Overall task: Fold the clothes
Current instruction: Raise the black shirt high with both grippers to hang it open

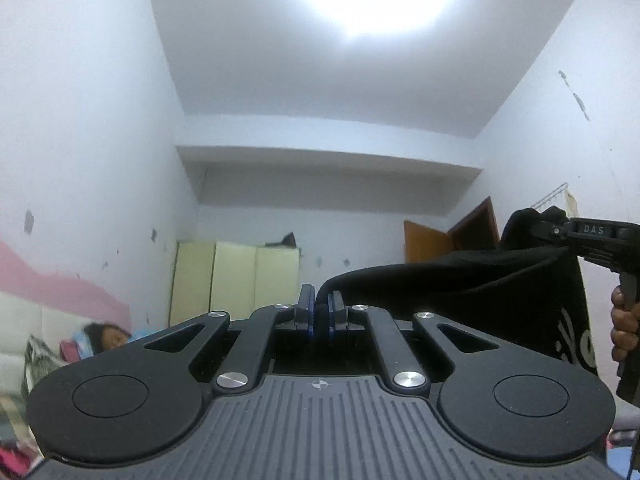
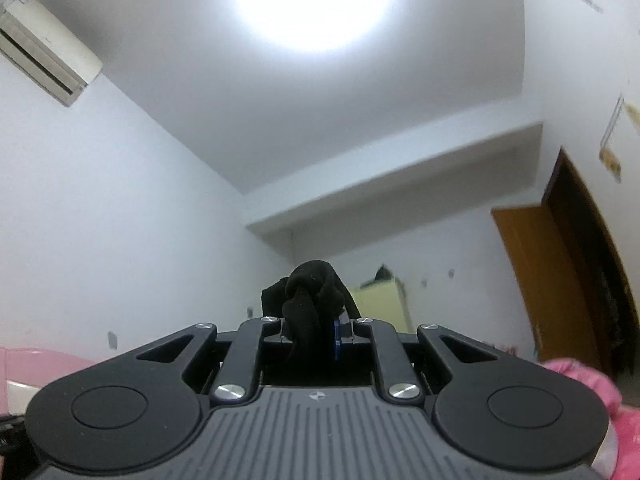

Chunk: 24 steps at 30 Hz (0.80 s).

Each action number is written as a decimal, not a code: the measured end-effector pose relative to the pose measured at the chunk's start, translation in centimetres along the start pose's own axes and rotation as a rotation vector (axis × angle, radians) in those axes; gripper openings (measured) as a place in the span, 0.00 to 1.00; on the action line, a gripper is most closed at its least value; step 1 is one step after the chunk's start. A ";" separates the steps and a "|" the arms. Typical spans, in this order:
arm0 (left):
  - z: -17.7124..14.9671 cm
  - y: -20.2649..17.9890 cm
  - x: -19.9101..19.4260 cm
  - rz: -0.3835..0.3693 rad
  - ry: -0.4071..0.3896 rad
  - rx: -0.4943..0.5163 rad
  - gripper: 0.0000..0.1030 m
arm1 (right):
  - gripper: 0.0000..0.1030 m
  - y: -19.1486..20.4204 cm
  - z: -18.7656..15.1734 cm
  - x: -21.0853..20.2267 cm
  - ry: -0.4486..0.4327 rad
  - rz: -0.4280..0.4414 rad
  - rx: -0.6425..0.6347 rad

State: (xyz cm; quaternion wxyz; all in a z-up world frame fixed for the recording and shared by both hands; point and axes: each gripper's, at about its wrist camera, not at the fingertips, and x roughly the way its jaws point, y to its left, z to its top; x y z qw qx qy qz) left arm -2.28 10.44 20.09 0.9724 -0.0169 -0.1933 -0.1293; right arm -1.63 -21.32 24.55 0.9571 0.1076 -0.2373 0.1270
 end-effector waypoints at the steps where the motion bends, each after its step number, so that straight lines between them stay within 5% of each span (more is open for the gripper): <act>1: 0.2 -0.1 0.5 0.003 -0.004 0.011 0.04 | 0.14 0.1 0.2 0.1 -0.009 -0.004 -0.002; 9: 2.8 -0.9 4.0 0.005 -0.088 0.077 0.05 | 0.14 -0.6 1.8 2.2 -0.062 -0.001 0.005; 14: 1.6 -1.5 6.8 0.019 -0.085 0.089 0.05 | 0.14 -1.0 1.9 3.9 -0.078 0.003 -0.020; 19: -3.6 -1.4 9.5 0.031 0.051 0.074 0.05 | 0.14 -3.2 -2.6 6.2 0.041 -0.022 -0.006; 24: -13.1 -1.7 14.3 0.044 0.281 0.086 0.05 | 0.14 -6.2 -11.1 8.9 0.225 -0.089 -0.030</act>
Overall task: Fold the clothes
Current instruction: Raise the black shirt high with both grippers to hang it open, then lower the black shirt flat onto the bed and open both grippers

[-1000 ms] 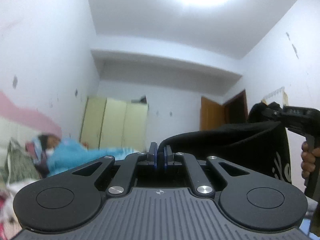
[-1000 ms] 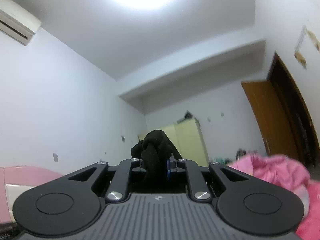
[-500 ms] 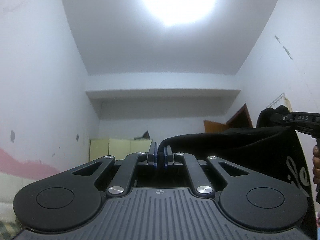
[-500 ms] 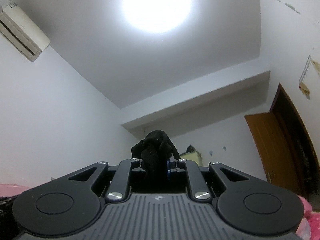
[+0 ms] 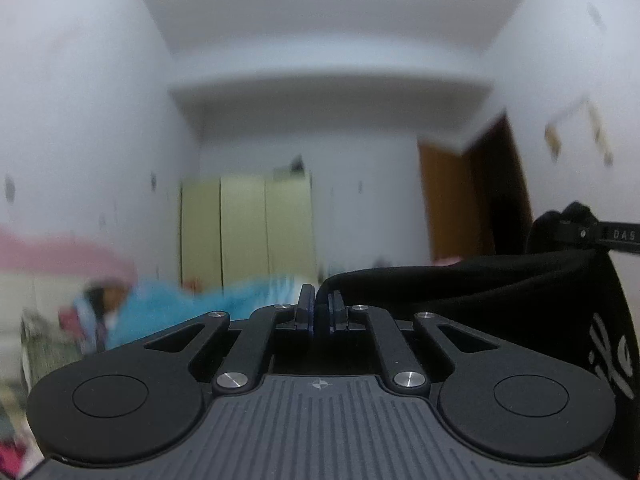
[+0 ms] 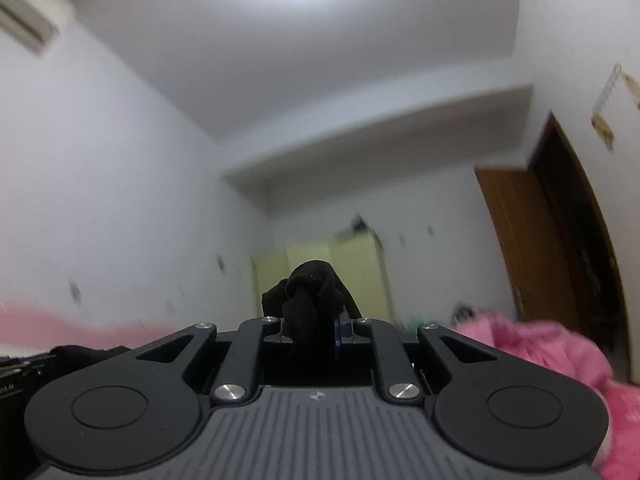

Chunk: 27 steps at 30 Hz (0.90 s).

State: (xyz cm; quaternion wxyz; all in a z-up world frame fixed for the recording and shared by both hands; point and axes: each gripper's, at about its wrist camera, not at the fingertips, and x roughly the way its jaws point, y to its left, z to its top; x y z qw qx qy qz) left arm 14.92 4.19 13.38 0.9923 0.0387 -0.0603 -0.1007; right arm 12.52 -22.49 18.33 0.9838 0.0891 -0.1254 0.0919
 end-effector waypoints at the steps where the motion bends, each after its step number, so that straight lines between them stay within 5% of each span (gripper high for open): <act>1: -1.8 -0.4 1.7 0.006 0.049 0.007 0.05 | 0.14 -0.4 -1.7 1.1 0.041 -0.015 -0.010; 7: -12.3 -1.3 10.2 0.034 0.396 0.048 0.14 | 0.16 -4.2 -14.1 8.8 0.372 -0.087 -0.016; 8: -14.3 -1.4 11.4 0.039 0.472 0.048 0.29 | 0.19 -4.6 -16.6 9.9 0.448 -0.093 -0.010; 10: -18.0 -1.9 13.1 0.052 0.615 0.053 0.42 | 0.35 -5.3 -21.6 11.8 0.618 -0.103 0.008; 11: -19.6 -1.7 13.4 0.054 0.670 0.050 0.42 | 0.50 -5.8 -24.2 12.7 0.704 -0.112 0.020; 15: -22.4 -0.4 12.5 0.041 0.776 -0.058 0.46 | 0.53 -8.3 -31.0 13.2 0.969 -0.187 0.139; 17: -21.7 0.6 11.9 0.045 0.756 -0.100 0.61 | 0.57 -9.2 -30.9 12.1 0.943 -0.164 0.206; 22: -16.3 3.9 8.6 0.064 0.651 -0.245 0.74 | 0.68 -11.0 -25.1 10.3 0.808 -0.132 0.276; 27: -12.6 6.3 3.7 -0.029 0.615 -0.365 0.85 | 0.74 -12.8 -18.4 5.7 0.727 -0.080 0.362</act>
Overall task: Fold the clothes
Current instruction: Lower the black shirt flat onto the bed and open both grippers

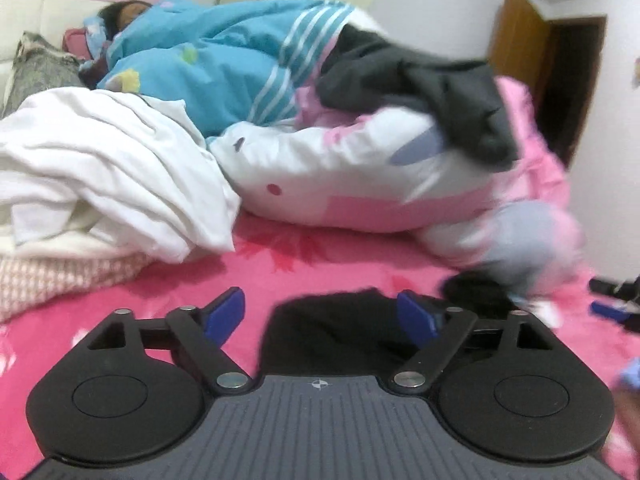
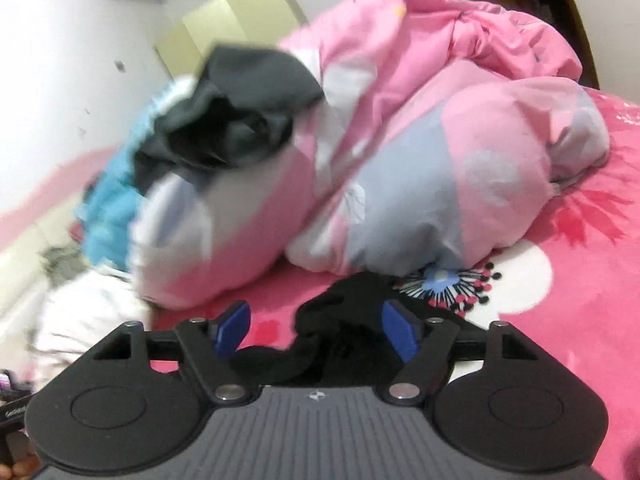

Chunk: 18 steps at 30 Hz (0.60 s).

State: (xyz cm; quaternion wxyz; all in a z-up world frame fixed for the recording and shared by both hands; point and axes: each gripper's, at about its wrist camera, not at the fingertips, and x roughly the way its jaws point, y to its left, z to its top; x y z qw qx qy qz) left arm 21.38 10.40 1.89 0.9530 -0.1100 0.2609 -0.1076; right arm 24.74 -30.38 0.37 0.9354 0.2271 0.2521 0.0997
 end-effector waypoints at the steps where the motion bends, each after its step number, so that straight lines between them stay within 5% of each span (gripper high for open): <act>1: -0.6 0.3 -1.3 -0.026 0.013 -0.009 0.86 | 0.74 -0.2 -0.5 -1.3 0.009 0.011 0.006; 6: -6.7 0.1 -5.1 -0.143 0.122 -0.062 0.86 | 0.74 -1.5 -4.9 -8.4 0.086 0.005 0.013; 12: -14.3 -2.2 -6.0 -0.184 0.228 -0.060 0.76 | 0.74 -1.9 -11.8 -14.4 0.151 -0.033 0.032; 18: -15.1 -2.0 -6.1 -0.147 0.184 -0.097 0.70 | 0.74 -0.2 -14.8 -17.3 0.173 -0.024 -0.018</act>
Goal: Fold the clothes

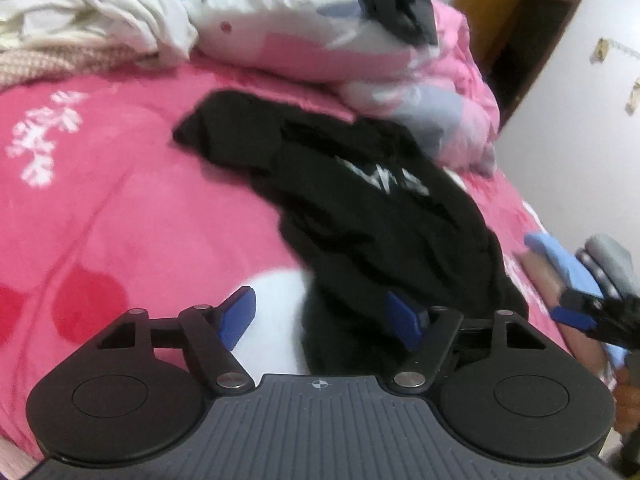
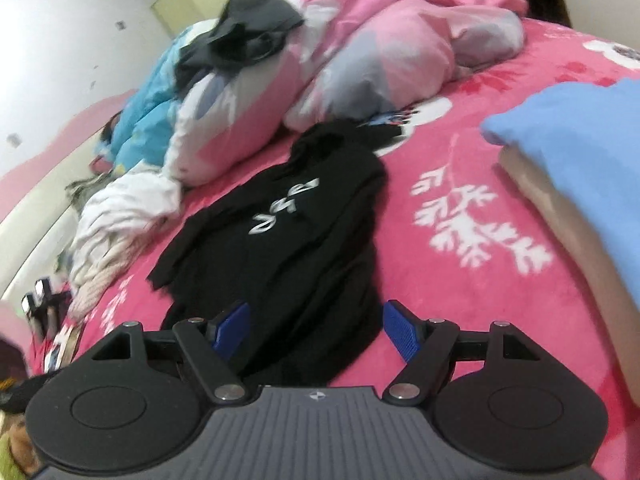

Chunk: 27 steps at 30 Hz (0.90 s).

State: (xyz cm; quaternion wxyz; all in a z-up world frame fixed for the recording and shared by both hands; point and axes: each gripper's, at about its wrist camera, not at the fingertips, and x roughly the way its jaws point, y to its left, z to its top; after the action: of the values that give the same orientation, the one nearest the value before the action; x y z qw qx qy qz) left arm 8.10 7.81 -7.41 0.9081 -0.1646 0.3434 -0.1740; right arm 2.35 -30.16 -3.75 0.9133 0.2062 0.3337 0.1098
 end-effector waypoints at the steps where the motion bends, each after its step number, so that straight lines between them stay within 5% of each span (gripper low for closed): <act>1: 0.3 0.3 -0.2 0.013 -0.027 -0.006 0.70 | 0.73 0.9 0.1 -0.4 -0.015 -0.001 -0.041; 6: 3.5 2.2 0.3 0.116 -0.135 -0.031 0.71 | 0.69 4.9 1.1 -1.3 -0.107 0.014 -0.200; 16: 9.3 5.0 8.3 0.201 -0.149 0.034 0.79 | 0.57 9.9 2.8 4.8 -0.094 0.109 -0.205; 19: 9.3 6.1 9.8 0.216 -0.160 0.019 0.72 | 0.56 10.7 3.1 7.1 -0.073 0.105 -0.235; 22: 9.2 7.9 10.2 0.179 -0.169 -0.072 0.56 | 0.56 11.4 3.8 9.4 -0.053 0.097 -0.272; 27: 9.6 10.3 9.8 0.147 -0.186 -0.202 0.36 | 0.53 11.9 8.2 15.8 -0.019 0.122 -0.313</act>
State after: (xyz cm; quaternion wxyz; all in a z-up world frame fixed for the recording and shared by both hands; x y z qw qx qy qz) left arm 23.61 14.42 -10.48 0.9251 -0.2449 0.2850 -0.0554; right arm 18.90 -16.65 -1.63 0.9289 0.0825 0.2909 0.2138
